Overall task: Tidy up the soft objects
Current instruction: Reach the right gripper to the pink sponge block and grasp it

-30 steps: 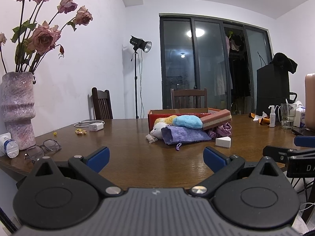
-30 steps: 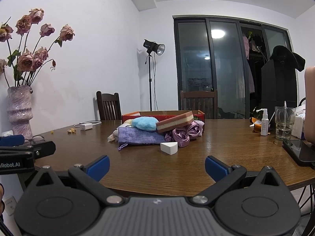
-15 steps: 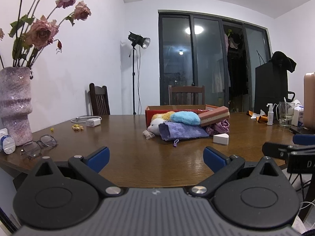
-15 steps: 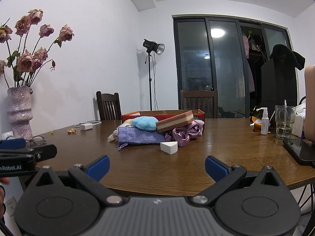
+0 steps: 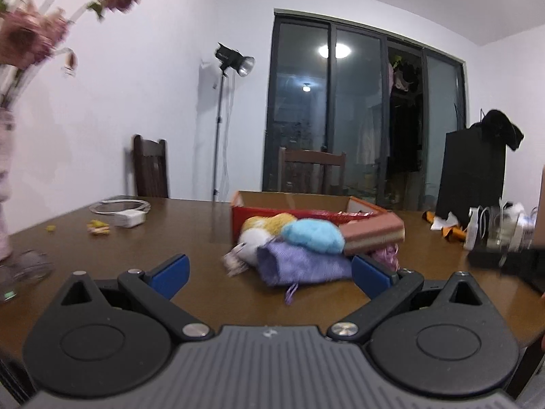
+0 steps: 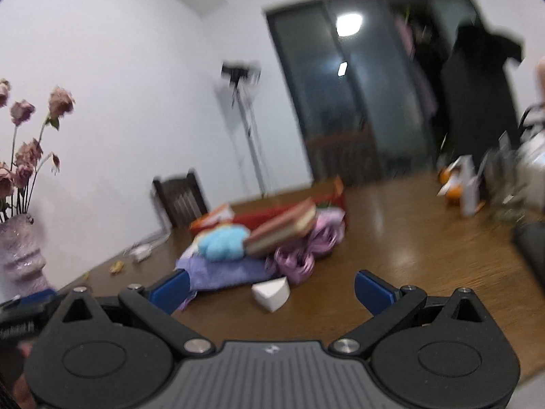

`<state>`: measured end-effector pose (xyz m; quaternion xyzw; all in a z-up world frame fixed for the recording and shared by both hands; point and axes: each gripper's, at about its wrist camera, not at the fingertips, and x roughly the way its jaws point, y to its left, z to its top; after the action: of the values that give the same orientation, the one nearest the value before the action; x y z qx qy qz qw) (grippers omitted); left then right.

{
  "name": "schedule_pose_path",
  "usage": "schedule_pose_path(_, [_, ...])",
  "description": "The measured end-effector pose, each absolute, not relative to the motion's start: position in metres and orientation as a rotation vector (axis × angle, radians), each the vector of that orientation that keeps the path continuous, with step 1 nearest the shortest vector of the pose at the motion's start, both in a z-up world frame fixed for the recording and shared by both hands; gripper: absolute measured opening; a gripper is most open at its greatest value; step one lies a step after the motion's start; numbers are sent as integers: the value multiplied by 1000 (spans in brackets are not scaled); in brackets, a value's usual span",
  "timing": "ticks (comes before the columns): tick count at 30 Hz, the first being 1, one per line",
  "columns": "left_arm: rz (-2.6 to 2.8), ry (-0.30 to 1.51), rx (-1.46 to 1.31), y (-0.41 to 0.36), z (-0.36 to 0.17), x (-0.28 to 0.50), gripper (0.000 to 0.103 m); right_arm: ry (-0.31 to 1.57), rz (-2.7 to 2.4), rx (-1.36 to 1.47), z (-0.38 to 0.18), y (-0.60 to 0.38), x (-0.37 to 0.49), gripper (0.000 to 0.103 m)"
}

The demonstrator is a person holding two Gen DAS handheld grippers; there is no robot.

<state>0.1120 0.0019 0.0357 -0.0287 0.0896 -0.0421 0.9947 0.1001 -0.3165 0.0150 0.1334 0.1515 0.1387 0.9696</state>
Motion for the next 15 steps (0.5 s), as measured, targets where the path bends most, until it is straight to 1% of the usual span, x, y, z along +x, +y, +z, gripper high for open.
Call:
schedule_pose_path(5, [-226, 212, -83, -17, 51, 182, 103, 295, 284, 319, 21, -320, 160, 103])
schedule_pose_path(6, [-241, 228, -88, -20, 52, 194, 103, 304, 277, 334, 24, -320, 180, 101])
schedule_pose_path(8, [-266, 249, -82, -29, 52, 219, 103, 329, 263, 343, 29, -318, 218, 94])
schedule_pose_path(9, [-260, 258, -79, -33, 52, 229, 103, 341, 254, 347, 30, -317, 238, 88])
schedule_pose_path(11, [-245, 268, -71, -37, 51, 244, 103, 388, 222, 369, 29, -316, 275, 84])
schedule_pose_path(13, [-232, 268, -69, -37, 48, 251, 103, 468, 227, 412, 24, -315, 303, 66])
schedule_pose_path(14, [-229, 269, -74, -36, 46, 252, 103, 503, 237, 424, 20, -313, 311, 61])
schedule_pose_path(15, [-227, 273, -81, -34, 45, 252, 103, 528, 244, 433, 17, -312, 316, 45])
